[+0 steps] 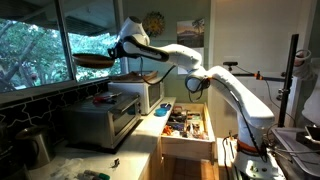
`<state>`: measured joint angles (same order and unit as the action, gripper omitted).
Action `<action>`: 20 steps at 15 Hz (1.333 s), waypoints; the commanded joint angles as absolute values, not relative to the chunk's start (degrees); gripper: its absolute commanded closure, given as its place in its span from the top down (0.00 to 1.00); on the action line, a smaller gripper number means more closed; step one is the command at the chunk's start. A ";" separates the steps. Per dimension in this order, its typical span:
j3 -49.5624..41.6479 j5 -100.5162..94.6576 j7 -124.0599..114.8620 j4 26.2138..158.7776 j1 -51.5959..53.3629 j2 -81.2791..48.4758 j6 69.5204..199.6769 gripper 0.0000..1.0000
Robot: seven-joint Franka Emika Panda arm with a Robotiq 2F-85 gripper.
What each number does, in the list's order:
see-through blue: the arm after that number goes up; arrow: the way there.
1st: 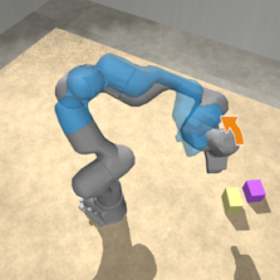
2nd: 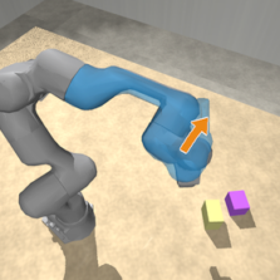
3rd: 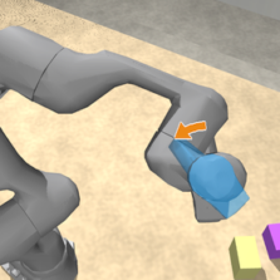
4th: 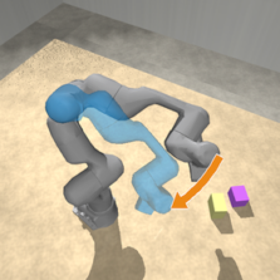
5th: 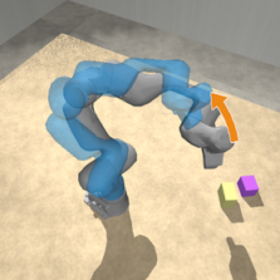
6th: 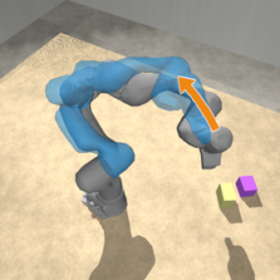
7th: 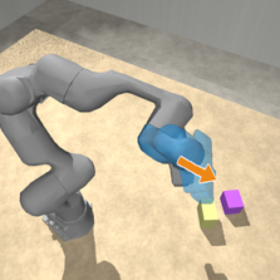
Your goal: Move the basket to the top of the toaster oven
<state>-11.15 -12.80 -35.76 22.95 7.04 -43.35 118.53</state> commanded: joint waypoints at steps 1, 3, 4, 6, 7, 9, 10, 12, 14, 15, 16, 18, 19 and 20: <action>-14.38 -16.32 -35.84 23.76 7.78 -42.59 111.08 0.02; -16.55 -19.11 -38.14 23.25 8.39 -42.66 105.49 0.02; -17.26 -20.09 -39.15 22.98 8.47 -42.71 102.72 0.02; -17.01 -19.98 -41.70 22.80 8.44 -43.25 98.75 0.02; -16.38 -19.41 -42.81 22.80 8.49 -43.89 98.73 0.02; -15.26 -18.42 -44.57 23.01 8.66 -44.86 99.41 0.02; -14.94 -18.14 -45.32 23.08 8.86 -45.42 99.01 0.02; -15.23 -18.79 -47.24 23.23 9.41 -46.50 97.76 0.02; -15.48 -19.01 -49.88 23.28 9.75 -47.57 95.94 0.02; -15.31 -18.77 -50.97 23.30 9.81 -48.00 95.00 0.02; -15.03 -18.42 -51.86 23.31 9.73 -48.39 94.12 0.02; -14.51 -17.95 -52.76 23.34 9.72 -48.94 92.85 0.02; -14.36 -17.87 -52.73 23.34 9.74 -49.21 91.90 0.02; -14.27 -17.85 -52.92 23.39 9.73 -49.34 90.86 0.34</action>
<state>-14.82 -18.63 -51.45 23.35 9.60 -49.26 94.09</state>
